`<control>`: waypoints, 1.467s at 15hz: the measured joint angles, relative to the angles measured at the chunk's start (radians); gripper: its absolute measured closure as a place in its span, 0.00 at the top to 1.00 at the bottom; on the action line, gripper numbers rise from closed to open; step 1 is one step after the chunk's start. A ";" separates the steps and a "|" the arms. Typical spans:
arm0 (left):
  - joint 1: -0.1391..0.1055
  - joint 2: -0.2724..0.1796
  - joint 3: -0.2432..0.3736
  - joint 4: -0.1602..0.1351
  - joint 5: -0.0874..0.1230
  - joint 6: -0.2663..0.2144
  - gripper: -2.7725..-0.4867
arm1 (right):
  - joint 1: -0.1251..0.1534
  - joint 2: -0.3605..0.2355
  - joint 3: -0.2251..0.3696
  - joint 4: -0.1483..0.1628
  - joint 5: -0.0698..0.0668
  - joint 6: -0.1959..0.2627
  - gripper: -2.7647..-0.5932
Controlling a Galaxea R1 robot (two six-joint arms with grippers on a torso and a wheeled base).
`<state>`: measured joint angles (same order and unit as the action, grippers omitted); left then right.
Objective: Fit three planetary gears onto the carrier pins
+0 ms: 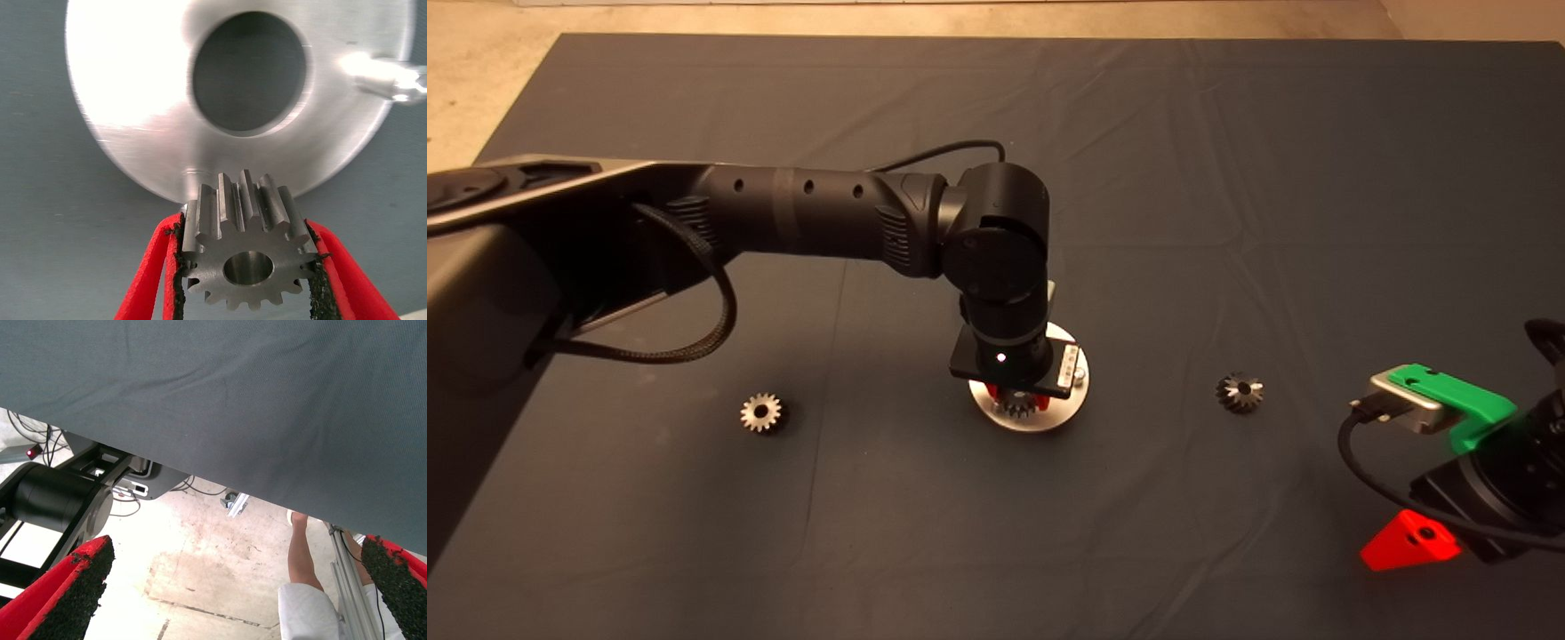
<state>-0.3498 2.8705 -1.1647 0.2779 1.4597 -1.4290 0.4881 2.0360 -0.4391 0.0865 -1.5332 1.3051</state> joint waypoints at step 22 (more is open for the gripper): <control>0.000 0.000 0.000 0.003 0.062 0.058 0.18 | 0.000 0.000 0.000 0.000 0.000 0.000 0.99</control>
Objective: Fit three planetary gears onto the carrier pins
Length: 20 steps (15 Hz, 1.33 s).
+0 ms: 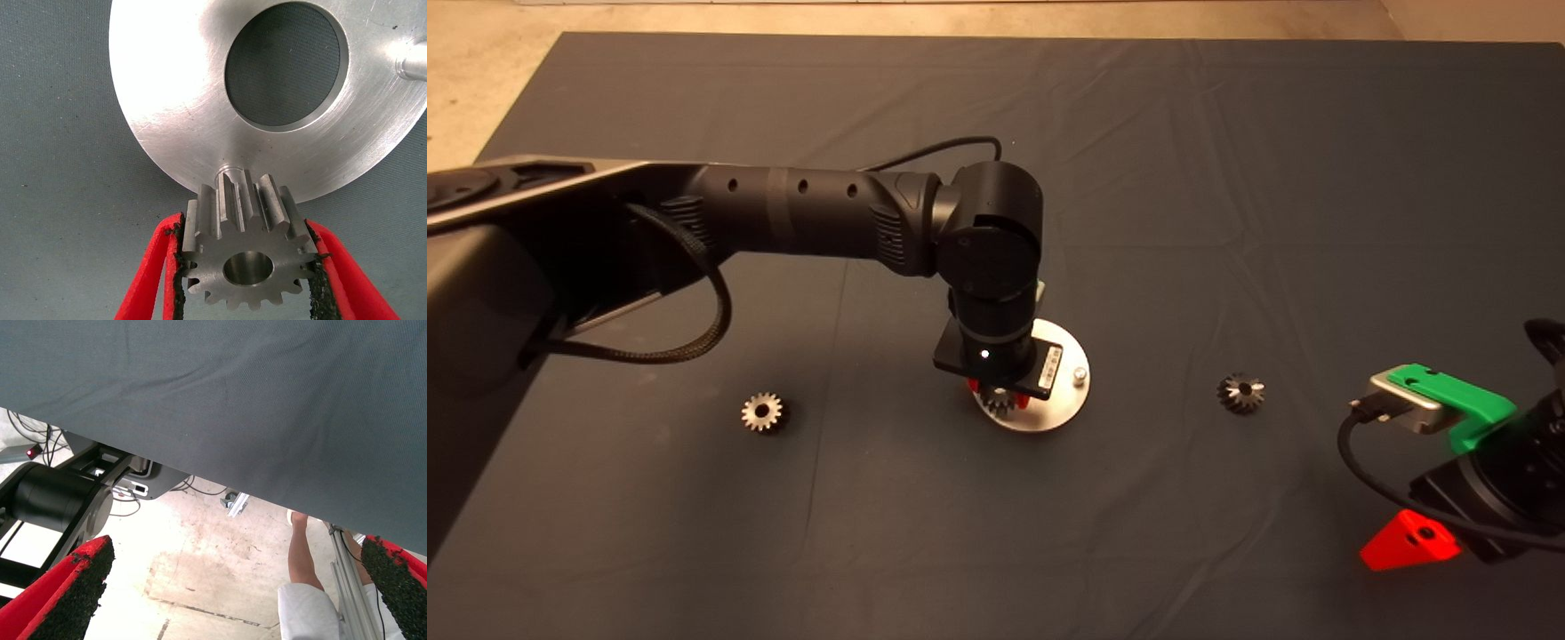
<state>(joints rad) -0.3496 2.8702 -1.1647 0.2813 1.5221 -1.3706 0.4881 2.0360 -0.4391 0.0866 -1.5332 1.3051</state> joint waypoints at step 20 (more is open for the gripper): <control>0.013 0.000 0.019 0.013 0.001 -0.001 0.18 | 0.000 0.000 0.000 0.000 0.000 0.000 0.99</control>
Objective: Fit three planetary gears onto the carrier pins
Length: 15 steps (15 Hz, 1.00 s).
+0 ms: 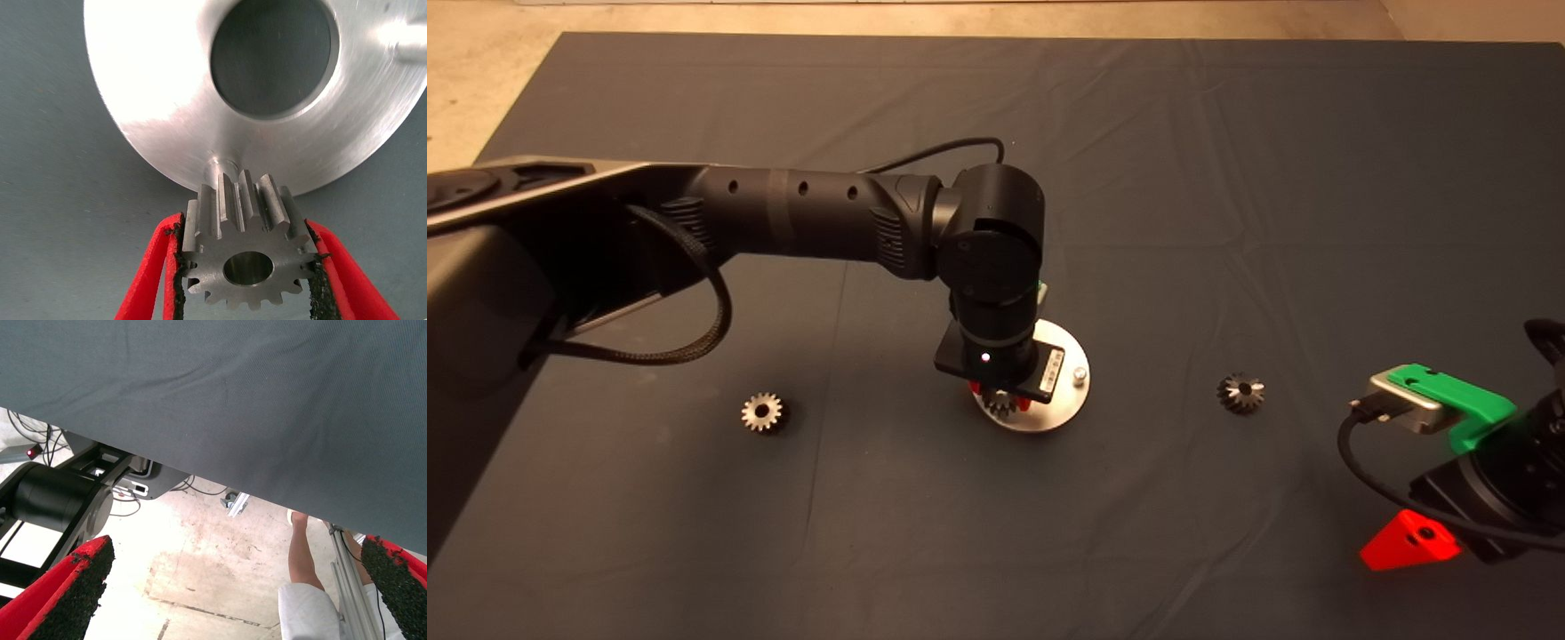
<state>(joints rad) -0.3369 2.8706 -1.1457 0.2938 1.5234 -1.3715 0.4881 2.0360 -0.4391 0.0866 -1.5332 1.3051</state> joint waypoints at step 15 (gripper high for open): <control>0.002 0.005 -0.025 -0.008 0.001 0.024 0.18 | 0.000 0.000 0.000 0.000 0.000 0.000 0.99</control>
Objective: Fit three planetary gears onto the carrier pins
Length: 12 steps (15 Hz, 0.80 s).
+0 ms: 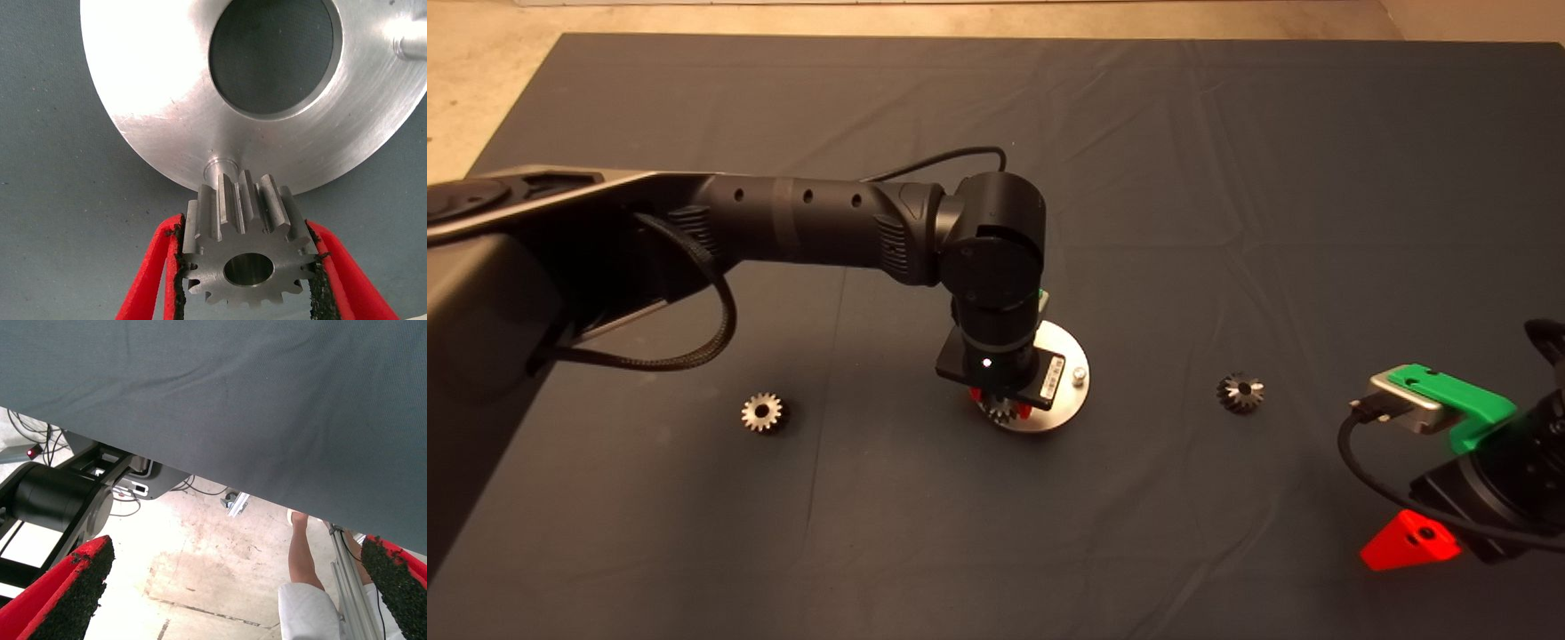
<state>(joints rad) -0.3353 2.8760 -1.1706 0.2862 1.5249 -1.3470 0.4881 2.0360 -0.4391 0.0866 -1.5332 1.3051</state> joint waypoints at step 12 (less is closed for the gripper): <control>-0.002 0.007 -0.012 -0.005 0.002 0.013 0.18 | 0.000 0.000 0.000 0.000 0.000 0.000 0.99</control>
<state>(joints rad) -0.3372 2.8826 -1.1830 0.2809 1.5267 -1.3345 0.4881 2.0360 -0.4391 0.0868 -1.5336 1.3051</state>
